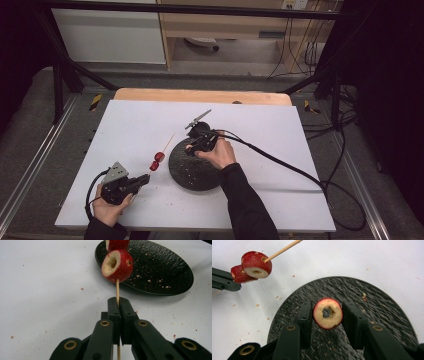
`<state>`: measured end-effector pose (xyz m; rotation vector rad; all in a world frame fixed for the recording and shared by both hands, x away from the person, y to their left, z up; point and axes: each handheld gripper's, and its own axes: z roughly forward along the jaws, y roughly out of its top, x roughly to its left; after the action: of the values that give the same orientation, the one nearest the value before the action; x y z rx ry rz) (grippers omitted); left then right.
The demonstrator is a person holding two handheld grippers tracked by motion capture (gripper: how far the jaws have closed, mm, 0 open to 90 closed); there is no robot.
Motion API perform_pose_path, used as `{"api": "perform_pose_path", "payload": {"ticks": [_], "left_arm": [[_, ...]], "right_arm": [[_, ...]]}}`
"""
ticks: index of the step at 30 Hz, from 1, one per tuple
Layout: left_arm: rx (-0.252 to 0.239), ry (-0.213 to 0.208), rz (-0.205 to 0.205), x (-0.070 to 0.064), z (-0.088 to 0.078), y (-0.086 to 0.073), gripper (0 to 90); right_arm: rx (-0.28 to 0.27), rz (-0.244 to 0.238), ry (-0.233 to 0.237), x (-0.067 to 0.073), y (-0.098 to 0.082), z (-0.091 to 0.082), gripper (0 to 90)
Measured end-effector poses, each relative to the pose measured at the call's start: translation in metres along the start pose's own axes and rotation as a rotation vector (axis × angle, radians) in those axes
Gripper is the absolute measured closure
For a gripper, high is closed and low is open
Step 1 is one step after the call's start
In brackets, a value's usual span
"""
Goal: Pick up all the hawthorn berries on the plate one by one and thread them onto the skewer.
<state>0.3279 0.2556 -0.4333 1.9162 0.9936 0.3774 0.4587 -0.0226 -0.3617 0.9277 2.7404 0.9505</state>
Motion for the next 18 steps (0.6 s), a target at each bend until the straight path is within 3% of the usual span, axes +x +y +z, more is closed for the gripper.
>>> {"api": "perform_pose_path", "payload": {"ticks": [5, 9, 18], "left_arm": [[-0.004, -0.003, 0.002, -0.001, 0.001, 0.001, 88.1], [-0.005, -0.006, 0.002, -0.004, 0.002, 0.003, 88.1], [-0.009, -0.017, 0.024, -0.016, 0.008, 0.009, 88.1]], "right_arm": [[-0.052, 0.053, 0.008, -0.006, -0.013, -0.011, 62.5], [-0.127, 0.105, 0.023, -0.010, -0.026, -0.021, 62.5], [-0.376, 0.257, 0.113, -0.016, -0.060, -0.044, 62.5]]}}
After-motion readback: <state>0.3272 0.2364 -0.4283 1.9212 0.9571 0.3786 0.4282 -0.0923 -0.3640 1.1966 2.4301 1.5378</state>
